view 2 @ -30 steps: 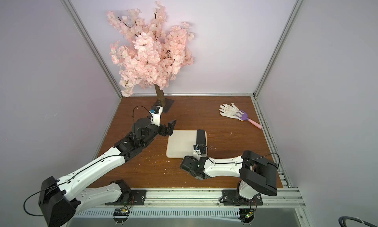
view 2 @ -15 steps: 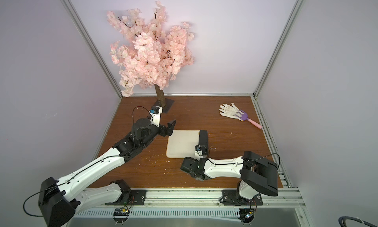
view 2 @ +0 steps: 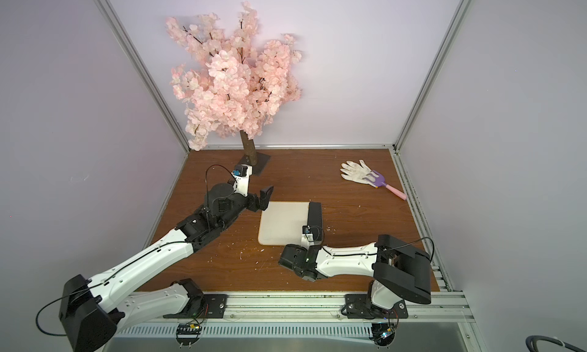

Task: Align the knife with the edge of the cutting board
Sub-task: Adjust the knife at the edge of the cutting board.

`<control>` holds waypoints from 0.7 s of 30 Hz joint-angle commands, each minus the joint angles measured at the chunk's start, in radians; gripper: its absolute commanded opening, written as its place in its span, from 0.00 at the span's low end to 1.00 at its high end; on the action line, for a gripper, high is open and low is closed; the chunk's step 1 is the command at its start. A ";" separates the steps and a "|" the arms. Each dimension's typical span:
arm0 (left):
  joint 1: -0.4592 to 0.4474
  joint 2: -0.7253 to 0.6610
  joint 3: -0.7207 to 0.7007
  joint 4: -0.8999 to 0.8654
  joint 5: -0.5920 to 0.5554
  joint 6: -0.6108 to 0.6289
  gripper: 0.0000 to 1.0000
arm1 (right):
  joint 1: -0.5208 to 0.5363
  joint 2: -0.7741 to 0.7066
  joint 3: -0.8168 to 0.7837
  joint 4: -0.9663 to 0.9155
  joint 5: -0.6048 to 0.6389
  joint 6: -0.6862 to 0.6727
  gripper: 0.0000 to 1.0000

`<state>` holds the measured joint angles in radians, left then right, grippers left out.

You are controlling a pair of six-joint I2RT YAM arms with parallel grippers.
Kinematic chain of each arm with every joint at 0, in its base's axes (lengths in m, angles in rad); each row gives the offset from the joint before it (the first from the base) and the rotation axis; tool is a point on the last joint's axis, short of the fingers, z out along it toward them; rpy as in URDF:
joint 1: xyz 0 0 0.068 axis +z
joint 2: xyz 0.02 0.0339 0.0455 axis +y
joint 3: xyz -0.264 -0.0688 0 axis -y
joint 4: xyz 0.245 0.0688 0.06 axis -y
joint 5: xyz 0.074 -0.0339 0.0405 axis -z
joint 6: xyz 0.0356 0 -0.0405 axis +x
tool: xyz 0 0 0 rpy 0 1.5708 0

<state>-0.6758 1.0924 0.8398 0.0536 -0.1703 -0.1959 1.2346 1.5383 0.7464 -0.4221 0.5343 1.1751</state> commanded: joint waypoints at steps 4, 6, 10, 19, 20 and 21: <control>-0.011 -0.018 -0.011 0.023 -0.020 0.016 0.99 | 0.009 0.011 0.047 -0.023 0.061 -0.001 0.29; -0.011 -0.019 -0.011 0.023 -0.020 0.016 1.00 | 0.009 0.012 0.046 -0.027 0.064 0.001 0.29; -0.012 -0.021 -0.012 0.023 -0.022 0.017 1.00 | 0.009 0.008 0.044 -0.026 0.063 0.003 0.29; -0.011 -0.020 -0.011 0.023 -0.021 0.017 1.00 | 0.012 0.021 0.047 -0.030 0.063 0.011 0.29; -0.012 -0.019 -0.012 0.024 -0.022 0.016 1.00 | 0.012 0.022 0.048 -0.033 0.064 0.013 0.29; -0.012 -0.020 -0.012 0.024 -0.021 0.016 1.00 | 0.012 0.023 0.050 -0.035 0.064 0.015 0.29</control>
<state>-0.6758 1.0885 0.8352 0.0544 -0.1810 -0.1932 1.2396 1.5520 0.7597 -0.4252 0.5407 1.1751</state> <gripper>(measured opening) 0.995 0.344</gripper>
